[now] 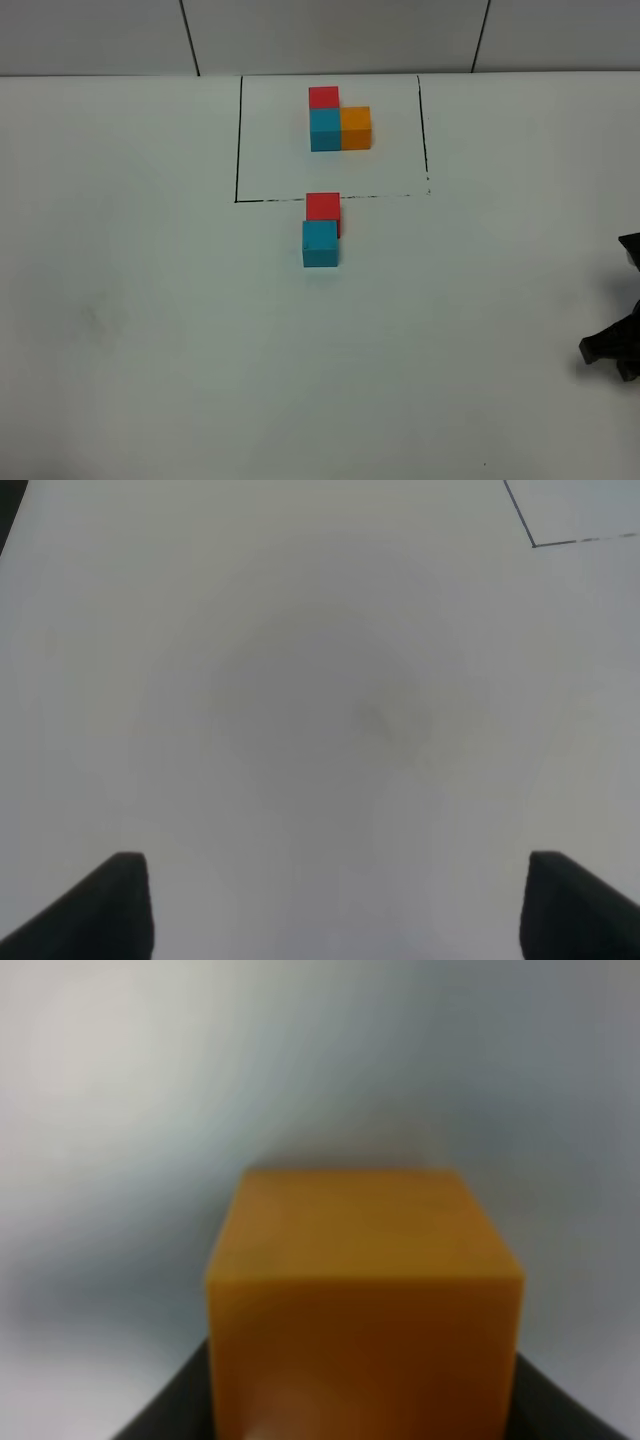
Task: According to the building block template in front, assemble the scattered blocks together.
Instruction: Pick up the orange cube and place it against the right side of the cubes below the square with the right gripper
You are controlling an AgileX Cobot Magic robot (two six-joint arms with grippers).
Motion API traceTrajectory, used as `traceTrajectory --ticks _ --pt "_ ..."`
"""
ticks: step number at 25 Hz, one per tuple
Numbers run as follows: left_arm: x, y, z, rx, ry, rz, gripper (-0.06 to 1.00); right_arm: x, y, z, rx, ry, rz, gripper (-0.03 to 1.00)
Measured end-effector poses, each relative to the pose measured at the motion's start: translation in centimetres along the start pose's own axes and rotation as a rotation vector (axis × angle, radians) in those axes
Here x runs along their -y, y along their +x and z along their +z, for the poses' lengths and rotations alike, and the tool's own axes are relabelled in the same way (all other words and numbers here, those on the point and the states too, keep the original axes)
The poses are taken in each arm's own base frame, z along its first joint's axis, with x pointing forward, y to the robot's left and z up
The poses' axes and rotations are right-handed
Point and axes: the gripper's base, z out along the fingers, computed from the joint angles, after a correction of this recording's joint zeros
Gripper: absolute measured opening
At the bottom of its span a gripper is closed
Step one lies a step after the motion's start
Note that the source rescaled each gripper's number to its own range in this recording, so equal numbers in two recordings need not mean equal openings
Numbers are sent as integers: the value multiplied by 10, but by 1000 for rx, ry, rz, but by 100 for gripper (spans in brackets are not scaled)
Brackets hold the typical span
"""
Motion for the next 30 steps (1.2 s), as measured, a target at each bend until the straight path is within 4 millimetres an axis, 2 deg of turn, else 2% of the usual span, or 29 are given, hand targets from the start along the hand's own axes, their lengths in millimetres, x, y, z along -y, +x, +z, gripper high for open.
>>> traceTrajectory --ticks 3,5,9,12,18,21,24,30 --pt "0 0 0 0 0 0 71 -6 -19 -16 5 33 -222 20" --pt "0 0 0 0 0 0 71 -17 -36 -32 28 52 -468 20" --pt "0 0 0 0 0 0 71 -54 -68 -57 69 56 -929 20" --pt "0 0 0 0 0 0 71 -86 -91 -64 80 23 -1153 20" --pt "0 0 0 0 0 0 71 -139 -139 -60 82 -22 -1288 20" --pt "0 0 0 0 0 0 71 -159 -155 -57 64 -32 -1317 20" --pt "0 0 0 0 0 0 71 -171 -163 -54 66 -42 -1331 20" --pt "0 0 0 0 0 0 71 -185 -166 -53 115 -42 -1346 20"
